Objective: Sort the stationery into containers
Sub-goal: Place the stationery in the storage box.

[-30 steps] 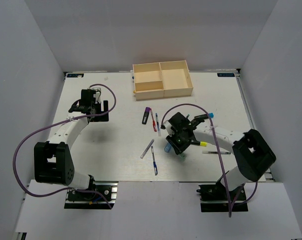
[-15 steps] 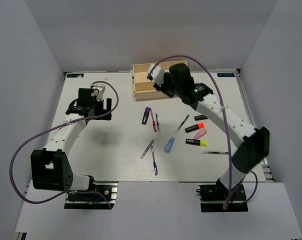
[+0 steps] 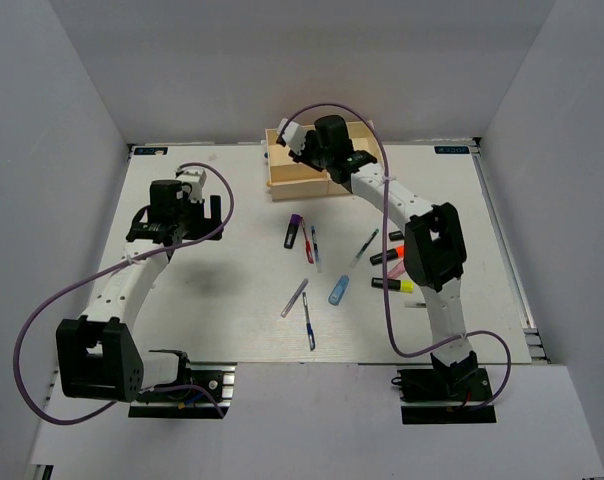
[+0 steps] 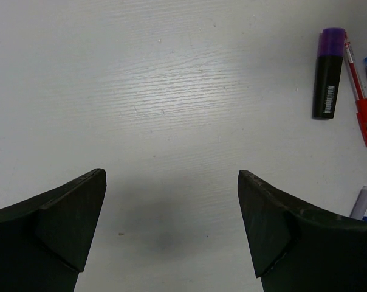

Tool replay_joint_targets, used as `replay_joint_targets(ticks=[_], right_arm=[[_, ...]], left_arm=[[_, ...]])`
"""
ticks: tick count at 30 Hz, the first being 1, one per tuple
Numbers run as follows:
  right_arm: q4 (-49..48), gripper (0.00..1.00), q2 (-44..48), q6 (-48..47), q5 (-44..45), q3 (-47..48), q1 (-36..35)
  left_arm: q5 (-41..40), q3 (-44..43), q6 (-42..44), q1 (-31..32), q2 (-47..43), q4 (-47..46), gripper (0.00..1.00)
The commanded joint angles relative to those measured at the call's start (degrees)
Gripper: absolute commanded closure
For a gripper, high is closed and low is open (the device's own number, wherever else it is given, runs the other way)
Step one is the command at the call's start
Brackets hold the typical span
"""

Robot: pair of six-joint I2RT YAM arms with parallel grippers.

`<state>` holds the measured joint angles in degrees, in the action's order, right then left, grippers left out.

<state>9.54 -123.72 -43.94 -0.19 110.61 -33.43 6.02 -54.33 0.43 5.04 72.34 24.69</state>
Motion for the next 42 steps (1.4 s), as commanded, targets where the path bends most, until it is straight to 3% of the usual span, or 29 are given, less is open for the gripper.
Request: replay_joint_targets(ticks=[1, 20, 23, 29, 30, 33, 35, 39, 42], right_arm=[[-6.1, 1.0, -1.3, 1.1, -1.7, 5.1, 0.6], [-1.8, 0.99, -8.1, 3.1, -5.2, 6.8, 2.2], [-0.8, 0.89, -9.0, 2.9, -5.5, 7.0, 2.4], [-0.6, 0.6, -10.2, 3.5, -5.9, 7.3, 2.5], [-0.7, 0.6, -10.3, 3.5, -5.7, 7.3, 2.4], [-0.6, 0.35, -10.2, 3.9, -5.5, 7.4, 2.4], [-0.6, 0.26, -9.9, 3.9, -5.4, 7.7, 2.6], [4.2, 0.27, -9.0, 6.4, -6.1, 11.9, 2.3], [6.9, 0.28, -3.8, 14.7, -6.8, 13.3, 3.2]], left_arm=[[0.6, 0.5, -1.7, -0.2, -1.8, -2.0, 0.02], [1.2, -0.5, -2.1, -0.2, 1.1, -1.8, 0.02], [3.0, -1.7, -1.6, -0.2, 1.5, -0.8, 0.02], [5.3, -2.6, -2.9, -0.2, 2.6, -0.9, 0.02], [5.9, -2.7, -2.9, -0.2, 2.5, -0.9, 0.02], [7.9, -2.7, -3.7, -0.2, 2.5, -1.5, 0.02], [8.8, -2.7, -4.0, -0.2, 2.2, -2.3, 0.02], [14.4, -2.2, -3.1, -0.2, -0.2, -4.3, 0.02], [20.4, -1.5, -1.6, 0.9, -2.8, -8.1, 0.02]])
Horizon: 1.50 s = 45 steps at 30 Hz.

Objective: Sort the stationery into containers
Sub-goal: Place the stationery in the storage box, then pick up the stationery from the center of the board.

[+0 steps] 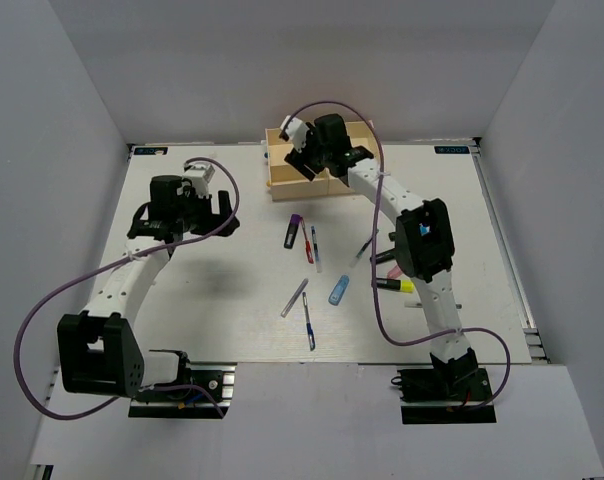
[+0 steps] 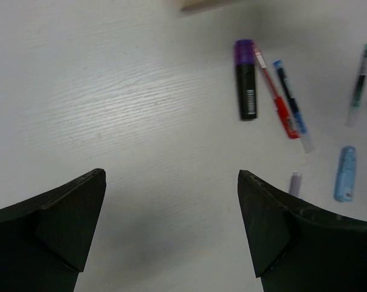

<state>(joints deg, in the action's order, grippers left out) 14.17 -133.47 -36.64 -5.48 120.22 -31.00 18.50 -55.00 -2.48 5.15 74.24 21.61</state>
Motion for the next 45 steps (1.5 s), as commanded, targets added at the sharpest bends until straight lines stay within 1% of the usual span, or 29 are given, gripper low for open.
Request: replay_joint_targets(ticks=[1, 2, 3, 4, 5, 6, 7, 8, 9, 10, 11, 12, 13, 14, 15, 16, 18, 19, 20, 22, 25, 29, 31, 36, 42, 45], right_arm=[[2.8, 0.29, 10.3, 10.0, -1.6, 3.0, 0.9], [3.7, 0.29, 12.9, 15.6, -1.4, 0.7, 1.4], [4.5, 0.3, 15.2, 18.2, -1.3, -1.1, 3.2], [5.4, 0.3, 20.2, 20.5, -1.0, -2.8, 3.8], [7.9, 0.3, 22.9, 24.3, -1.0, -4.8, 5.2], [9.2, 0.31, 25.2, 25.6, -1.2, -9.3, 6.8], [11.7, 0.31, 29.8, 26.9, -2.0, -11.8, 7.4], [13.1, 0.32, 32.2, 28.3, -2.1, -14.4, 9.5], [14.1, 0.32, 34.3, 28.6, -2.1, -19.6, 10.3], [16.3, 0.32, 38.5, 28.6, -2.0, -22.3, 12.8], [17.0, 0.33, 40.5, 28.6, -1.6, -25.0, 13.7], [17.3, 0.33, 42.4, 28.5, -1.3, -27.8, 14.4], [17.9, 0.33, 46.5, 28.2, -1.0, -33.3, 17.0], [18.4, 0.33, 48.4, 27.9, -0.9, -36.1, 17.7], [18.8, 0.34, 52.0, 27.2, -0.9, -38.5, 18.4], [20.1, 0.34, 53.5, 27.1, -0.9, -42.8, 19.7], [22.5, 0.37, 57.2, 27.1, -1.7, -46.1, 21.9], [23.3, 0.38, 58.6, 27.2, -2.1, -48.8, 22.3], [24.1, 0.38, 59.6, 27.2, -2.5, -50.0, 23.6], [25.9, 0.38, 62.9, 27.7, -3.5, -51.5, 24.6], [26.4, 0.36, 66.4, 27.2, -3.6, -54.5, 26.1], [27.1, 0.35, 68.3, 26.0, -3.7, -57.6, 27.7], [27.7, 0.35, 68.8, 25.7, -4.4, -57.7, 28.1], [27.7, 0.35, 69.2, 25.0, -5.4, -57.6, 28.6], [27.0, 0.35, 68.6, 24.7, -6.9, -58.5, 29.2], [26.6, 0.36, 68.6, 24.6, -7.5, -59.1, 29.6]], left_arm=[[12.0, -1.4, 1.0, 0.7, -4.3, -4.7, 0.02], [13.3, -2.6, 1.2, 2.0, -3.3, -3.6, 0.03], [14.4, -5.3, 2.3, 2.8, -0.5, -2.0, 0.07], [14.8, -6.3, 2.3, 3.8, 0.8, 0.0, 0.09], [13.9, -6.9, 3.9, 6.0, 1.6, 0.0, 0.11], [13.4, -7.2, 5.1, 7.4, 2.2, -0.2, 0.11], [12.1, -8.3, 5.9, 9.3, 3.5, -0.2, 0.11], [11.0, -9.1, 6.4, 14.0, 4.6, 0.2, 0.11], [10.2, -10.2, 7.1, 16.4, 6.1, 0.9, 0.11], [9.5, -12.5, 7.4, 19.2, 9.2, 2.5, 0.11], [8.0, -13.4, 7.5, 24.3, 10.9, 2.9, 0.11], [7.1, -13.9, 7.6, 26.9, 12.5, 3.2, 0.11], [5.9, -14.3, 7.8, 29.5, 13.9, 3.4, 0.11], [4.3, -14.9, 8.0, 31.9, 16.3, 3.7, 0.11], [0.5, -15.0, 8.1, 35.9, 17.4, 3.9, 0.11], [-1.2, -15.5, 7.5, 37.4, 18.8, 4.2, 0.11], [-3.5, -16.8, 5.0, 40.0, 23.3, 5.5, 0.1], [-4.0, -17.4, 4.5, 40.8, 24.8, 5.7, 0.1], [-4.7, -17.9, 4.3, 41.6, 26.9, 5.8, 0.1], [-6.6, -18.3, 4.0, 44.1, 28.0, 5.4, 0.09], [-8.8, -20.3, 3.9, 46.3, 30.6, 6.2, 0.09], [-10.2, -23.4, 3.5, 48.2, 35.2, 6.6, 0.08], [-11.0, -24.3, 3.4, 49.6, 36.5, 6.5, 0.08], [-12.9, -26.0, 3.1, 50.7, 39.5, 7.0, 0.11], [-17.4, -23.5, 3.1, 51.8, 39.8, 6.3, 0.2], [-17.6, -21.8, 3.1, 52.3, 38.7, 6.3, 0.31]])
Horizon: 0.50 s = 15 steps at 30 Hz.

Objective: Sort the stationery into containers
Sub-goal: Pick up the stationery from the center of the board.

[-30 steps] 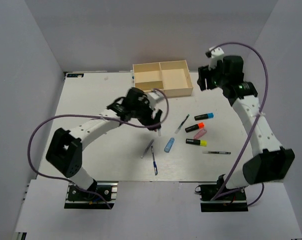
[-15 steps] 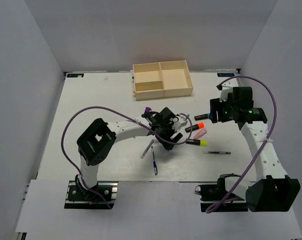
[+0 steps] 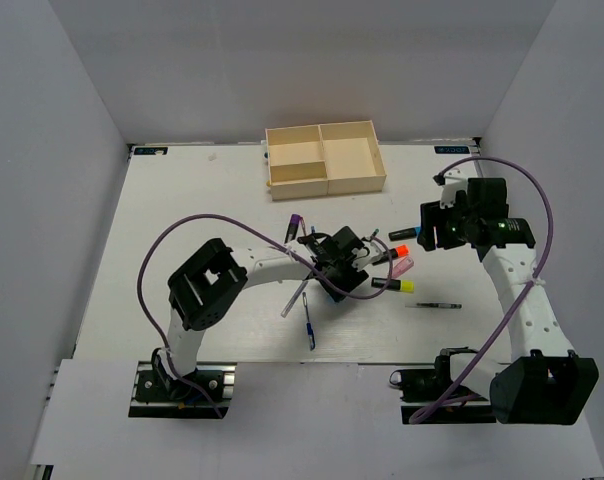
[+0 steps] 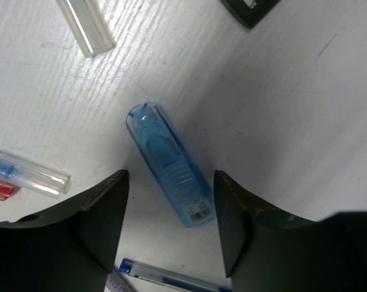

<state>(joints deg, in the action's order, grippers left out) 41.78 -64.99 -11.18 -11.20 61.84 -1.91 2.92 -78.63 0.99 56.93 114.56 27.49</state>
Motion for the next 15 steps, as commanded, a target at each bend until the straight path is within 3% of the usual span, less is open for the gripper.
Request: replay_joint_targets(ticks=[1, 11, 15], right_arm=[[-1.1, 0.36, 0.3, -0.9, -1.8, -0.9, 0.5], [-1.6, 0.39, 0.3, -1.7, -2.2, -2.7, 0.7], [-1.3, 0.39, 0.0, -1.7, -2.2, -2.3, 0.8]], left_arm=[[-2.1, 1.8, -0.4, 0.6, -2.0, 0.4, 0.34], [3.6, 4.1, 0.1, 0.0, -6.9, 0.0, 0.79], [3.3, 2.2, 0.2, -0.7, -7.2, 0.8, 0.85]])
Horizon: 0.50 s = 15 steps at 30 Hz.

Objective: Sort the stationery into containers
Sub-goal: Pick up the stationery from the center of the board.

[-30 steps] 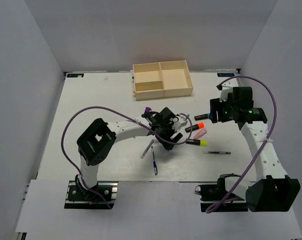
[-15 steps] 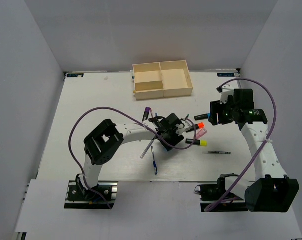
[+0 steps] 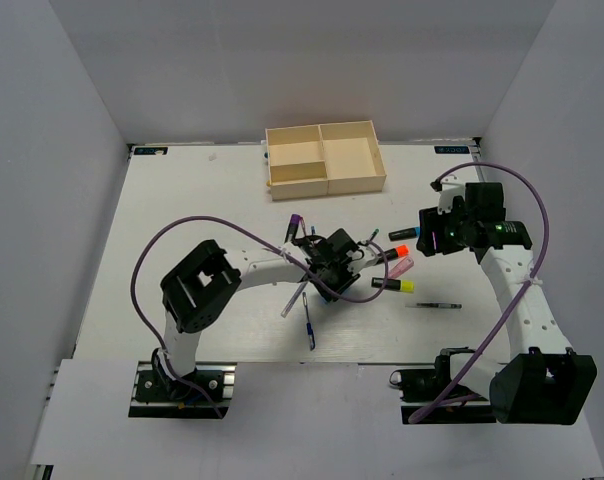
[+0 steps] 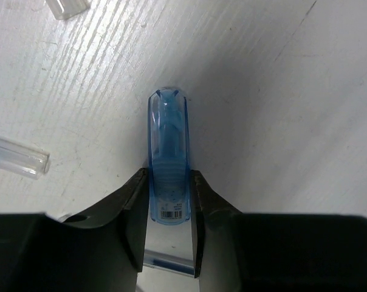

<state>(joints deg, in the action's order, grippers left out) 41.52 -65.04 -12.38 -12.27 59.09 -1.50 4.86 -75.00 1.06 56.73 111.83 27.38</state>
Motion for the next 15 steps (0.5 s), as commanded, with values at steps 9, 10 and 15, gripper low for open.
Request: replay_joint_targets(ticks=[9, 10, 15], right_arm=[[-2.5, 0.39, -2.3, -0.4, -1.8, -0.4, 0.4], [-2.7, 0.39, -2.6, -0.4, -2.1, -0.4, 0.4], [-3.6, 0.39, -4.3, -0.7, -2.1, 0.2, 0.4]], left_arm=[[11.6, -8.5, 14.9, -5.1, -12.8, 8.2, 0.84], [12.1, -9.5, 16.4, -5.7, -12.7, 9.0, 0.84], [8.5, -19.8, 21.6, -11.1, -7.6, 15.5, 1.0]])
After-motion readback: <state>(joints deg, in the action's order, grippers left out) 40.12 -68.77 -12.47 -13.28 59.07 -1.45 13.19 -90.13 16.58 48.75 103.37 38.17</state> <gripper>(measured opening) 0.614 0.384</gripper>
